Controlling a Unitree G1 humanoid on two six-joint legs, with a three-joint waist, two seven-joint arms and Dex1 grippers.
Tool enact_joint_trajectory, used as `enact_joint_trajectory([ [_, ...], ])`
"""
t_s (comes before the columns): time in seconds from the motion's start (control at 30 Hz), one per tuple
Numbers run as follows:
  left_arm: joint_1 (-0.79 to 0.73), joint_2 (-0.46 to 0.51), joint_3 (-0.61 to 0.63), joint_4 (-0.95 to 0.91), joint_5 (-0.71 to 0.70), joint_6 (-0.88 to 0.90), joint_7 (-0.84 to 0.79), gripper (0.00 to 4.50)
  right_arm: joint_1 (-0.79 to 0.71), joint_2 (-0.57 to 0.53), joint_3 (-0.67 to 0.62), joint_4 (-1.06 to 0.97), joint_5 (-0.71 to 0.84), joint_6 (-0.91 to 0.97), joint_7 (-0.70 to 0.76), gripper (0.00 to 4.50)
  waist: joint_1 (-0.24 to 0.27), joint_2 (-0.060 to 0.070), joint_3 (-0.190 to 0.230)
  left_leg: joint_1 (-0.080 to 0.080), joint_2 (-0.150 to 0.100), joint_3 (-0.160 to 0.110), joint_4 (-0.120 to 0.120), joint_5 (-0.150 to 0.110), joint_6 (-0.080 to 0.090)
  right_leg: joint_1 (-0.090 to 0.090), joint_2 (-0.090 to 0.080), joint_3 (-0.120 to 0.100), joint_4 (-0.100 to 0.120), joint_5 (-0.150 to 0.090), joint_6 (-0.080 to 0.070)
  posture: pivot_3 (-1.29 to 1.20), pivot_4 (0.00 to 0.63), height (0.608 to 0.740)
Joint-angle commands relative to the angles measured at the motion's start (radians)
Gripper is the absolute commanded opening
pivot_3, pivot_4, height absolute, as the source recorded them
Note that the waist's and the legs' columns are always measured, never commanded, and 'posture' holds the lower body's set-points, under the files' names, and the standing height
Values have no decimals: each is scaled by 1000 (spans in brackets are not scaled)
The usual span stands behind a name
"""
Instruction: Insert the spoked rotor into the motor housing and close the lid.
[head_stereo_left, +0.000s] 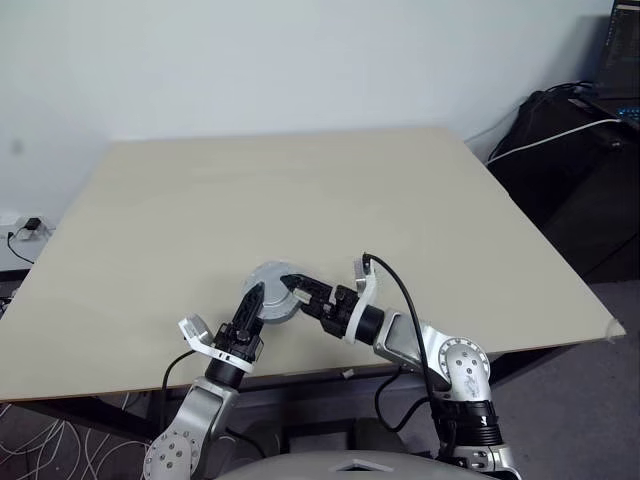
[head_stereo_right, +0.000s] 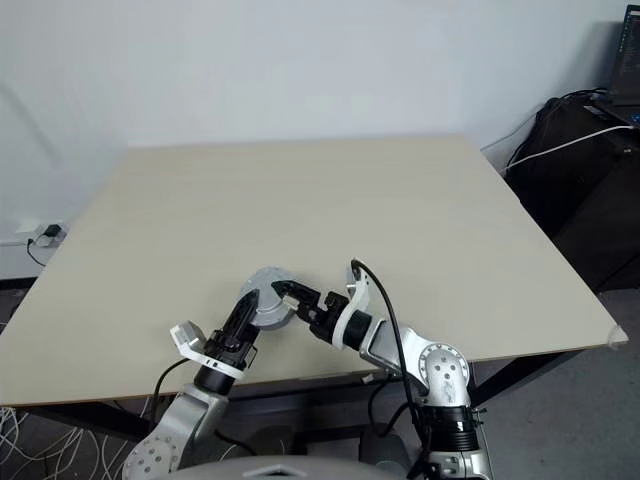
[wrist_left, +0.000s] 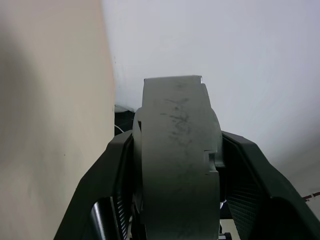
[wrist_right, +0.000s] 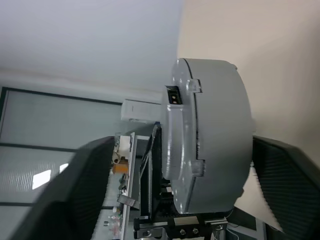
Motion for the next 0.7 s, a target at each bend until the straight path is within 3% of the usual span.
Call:
enact_joint_trajectory([
  [0.03,-19,-77,-19,-23,-9,-10,-28,2150,-18,3,7,-36,28,-15,10,4500,0,0,0,0,0,0,0,0,0,0,0,0,0,0,0,0,0,740],
  [0.23,-17,-82,-14,-21,-5,-26,-34,2142,-22,2,8,-27,20,-26,2,4500,0,0,0,0,0,0,0,0,0,0,0,0,0,0,0,0,0,740],
  [0.4,-13,-99,1,-24,13,-78,-35,2141,-19,19,-39,30,-52,-106,-94,4500,1,0,0,0,0,0,0,0,0,0,0,0,0,0,0,0,0,740],
  [0.7,-131,-170,79,14,129,-376,98,2141,21,-9,-94,8,-88,-124,-81,4500,9,-1,1,0,0,0,0,0,0,0,0,0,0,1,-2,0,0,740],
])
